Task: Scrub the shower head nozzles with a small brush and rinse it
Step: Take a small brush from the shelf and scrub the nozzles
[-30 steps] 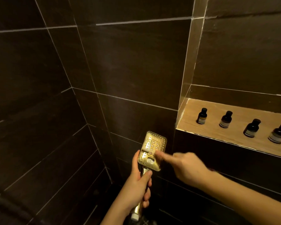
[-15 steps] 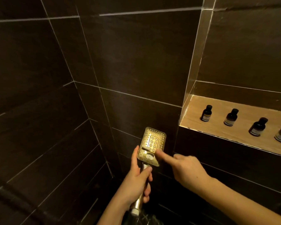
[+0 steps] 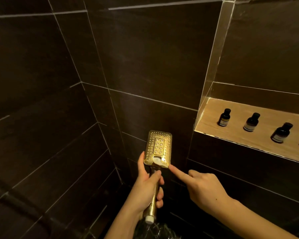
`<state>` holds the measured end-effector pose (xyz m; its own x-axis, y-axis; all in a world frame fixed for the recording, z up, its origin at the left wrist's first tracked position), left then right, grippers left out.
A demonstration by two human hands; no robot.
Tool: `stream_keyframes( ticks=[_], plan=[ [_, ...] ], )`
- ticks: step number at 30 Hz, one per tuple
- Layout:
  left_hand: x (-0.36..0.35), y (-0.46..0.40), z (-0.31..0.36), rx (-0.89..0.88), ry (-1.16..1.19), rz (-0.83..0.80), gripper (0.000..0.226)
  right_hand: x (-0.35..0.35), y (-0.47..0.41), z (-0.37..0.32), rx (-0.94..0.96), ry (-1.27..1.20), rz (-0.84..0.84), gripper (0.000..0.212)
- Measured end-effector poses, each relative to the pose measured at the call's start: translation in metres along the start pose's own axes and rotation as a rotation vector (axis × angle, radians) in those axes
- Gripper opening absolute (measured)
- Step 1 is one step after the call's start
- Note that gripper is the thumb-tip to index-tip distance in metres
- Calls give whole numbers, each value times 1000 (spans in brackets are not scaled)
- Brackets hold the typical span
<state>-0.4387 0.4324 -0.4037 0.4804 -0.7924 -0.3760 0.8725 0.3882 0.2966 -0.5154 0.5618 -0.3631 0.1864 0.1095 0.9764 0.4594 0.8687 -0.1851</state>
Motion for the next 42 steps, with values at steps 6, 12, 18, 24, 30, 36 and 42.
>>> stream_keyframes(
  ticks=[6,12,18,24,30,36,42],
  plan=[
    [-1,0,-6,-83,159,219,69,-12,3,-20,-92,-201,-56,98],
    [-1,2,-12,-124,195,314,71,-26,0,-21,-182,-234,-24,98],
    [-5,4,-12,-150,196,317,66,-16,-3,-27,-188,-200,40,82],
    [-5,5,-8,-148,188,317,65,-17,3,-31,-175,-179,8,83],
    [-2,6,-11,-117,214,327,65,-21,6,-13,-271,-181,21,107],
    [7,7,-10,-101,253,312,62,-18,14,-25,-169,-185,-36,110],
    [4,9,-4,-118,283,287,60,-1,5,-6,-173,-178,12,110]
  ],
)
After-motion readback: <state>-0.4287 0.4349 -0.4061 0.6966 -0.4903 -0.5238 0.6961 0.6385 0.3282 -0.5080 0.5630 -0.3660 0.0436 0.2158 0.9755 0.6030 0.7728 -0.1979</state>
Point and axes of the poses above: each hand's wrist, its own y-axis away from the middle knuckle, its own x-axis out of the back of the hand, z = x × y, the point moved 9 cm from there along -y, towards the middle knuckle, and after that the axes turned 13 degrees about y, right-handed, at the moved point
